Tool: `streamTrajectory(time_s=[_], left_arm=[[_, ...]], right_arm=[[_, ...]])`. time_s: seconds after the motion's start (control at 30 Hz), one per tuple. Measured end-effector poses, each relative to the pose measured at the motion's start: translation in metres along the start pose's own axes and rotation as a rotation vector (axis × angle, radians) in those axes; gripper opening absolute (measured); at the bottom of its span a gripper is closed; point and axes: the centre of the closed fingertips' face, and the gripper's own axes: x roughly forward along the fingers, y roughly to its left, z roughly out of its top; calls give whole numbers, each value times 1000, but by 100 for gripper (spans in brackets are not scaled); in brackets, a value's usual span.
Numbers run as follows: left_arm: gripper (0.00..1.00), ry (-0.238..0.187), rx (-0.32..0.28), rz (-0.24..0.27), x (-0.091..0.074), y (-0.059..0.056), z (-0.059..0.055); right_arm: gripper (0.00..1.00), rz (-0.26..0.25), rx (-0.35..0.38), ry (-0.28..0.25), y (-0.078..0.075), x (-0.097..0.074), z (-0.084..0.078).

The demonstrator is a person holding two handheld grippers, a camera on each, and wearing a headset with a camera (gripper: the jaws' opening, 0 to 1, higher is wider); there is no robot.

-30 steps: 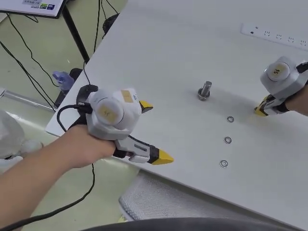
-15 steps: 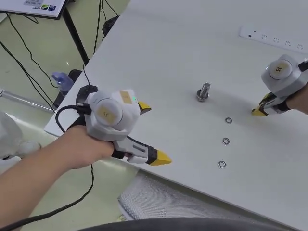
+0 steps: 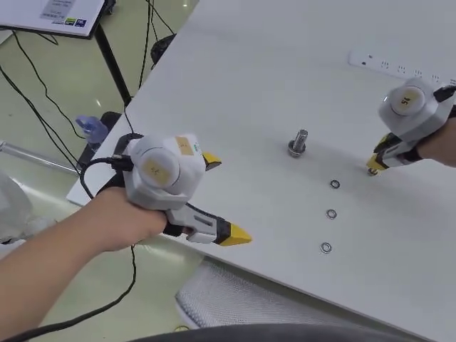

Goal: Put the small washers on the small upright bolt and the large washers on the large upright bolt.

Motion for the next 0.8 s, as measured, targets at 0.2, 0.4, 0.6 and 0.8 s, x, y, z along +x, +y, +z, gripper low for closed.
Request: streamTrajectory(time_s=[0.2, 0.4, 0.6, 0.8], left_arm=[[83, -1, 9, 6, -2, -3, 1], [84, -8, 4, 8, -4, -3, 2], [84, -14, 5, 8, -5, 1, 4], [83, -16, 5, 5, -4, 2, 4]], right_arm=[[21, 25, -22, -11, 15, 2, 7], [23, 32, -37, -27, 25, 5, 14], [25, 52, -49, -37, 37, 10, 21], [25, 73, -63, -31, 51, 16, 23]])
